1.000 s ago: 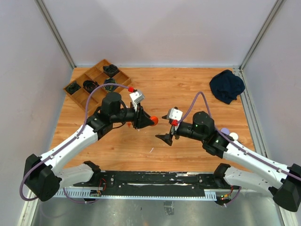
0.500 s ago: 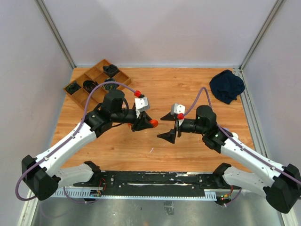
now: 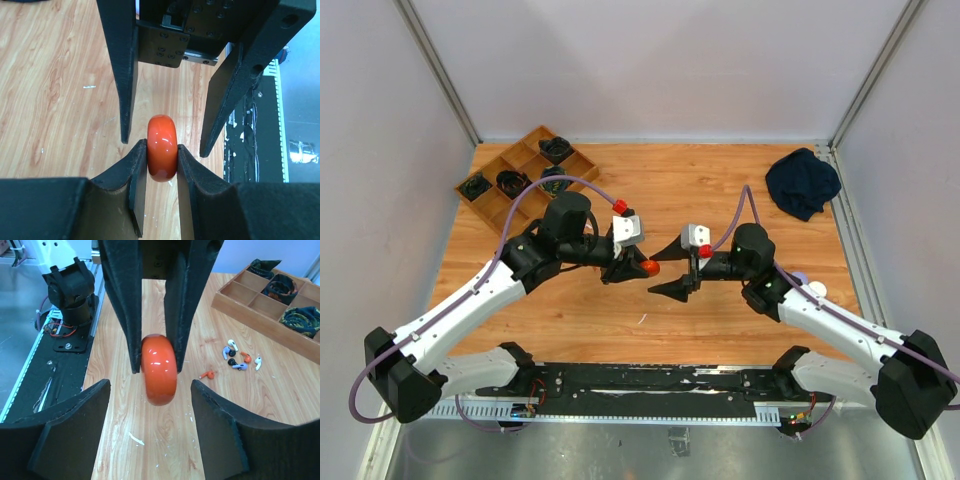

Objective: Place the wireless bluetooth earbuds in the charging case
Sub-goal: Pick up the charging case at the center of the board.

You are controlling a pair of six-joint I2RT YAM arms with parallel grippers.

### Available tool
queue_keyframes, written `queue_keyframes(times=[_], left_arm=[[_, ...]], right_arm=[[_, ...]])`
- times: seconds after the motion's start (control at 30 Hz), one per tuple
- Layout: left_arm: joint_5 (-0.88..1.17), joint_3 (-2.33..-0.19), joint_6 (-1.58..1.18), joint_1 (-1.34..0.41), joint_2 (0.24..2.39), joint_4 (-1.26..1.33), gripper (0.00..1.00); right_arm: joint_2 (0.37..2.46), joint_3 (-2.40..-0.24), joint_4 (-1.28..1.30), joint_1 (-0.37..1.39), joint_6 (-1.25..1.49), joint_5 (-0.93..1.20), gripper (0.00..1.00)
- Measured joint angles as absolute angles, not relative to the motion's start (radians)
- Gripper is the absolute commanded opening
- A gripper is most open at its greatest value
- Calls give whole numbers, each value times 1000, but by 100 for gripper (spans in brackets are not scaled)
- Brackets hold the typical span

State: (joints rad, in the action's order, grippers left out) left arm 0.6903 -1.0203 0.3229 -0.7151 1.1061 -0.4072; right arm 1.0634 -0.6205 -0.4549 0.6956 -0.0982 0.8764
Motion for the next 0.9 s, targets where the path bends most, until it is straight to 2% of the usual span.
queue_keyframes(times=[0.13, 0.3, 0.9], left_arm=[[698, -1021, 330, -715, 1106, -407, 0], [715, -1021, 332, -715, 1106, -407, 0], [760, -1021, 332, -715, 1106, -406, 0]], right_arm=[[1063, -602, -474, 696, -103, 899, 61], [1060, -599, -482, 696, -110, 908, 49], [1062, -599, -512, 696, -101, 923, 31]])
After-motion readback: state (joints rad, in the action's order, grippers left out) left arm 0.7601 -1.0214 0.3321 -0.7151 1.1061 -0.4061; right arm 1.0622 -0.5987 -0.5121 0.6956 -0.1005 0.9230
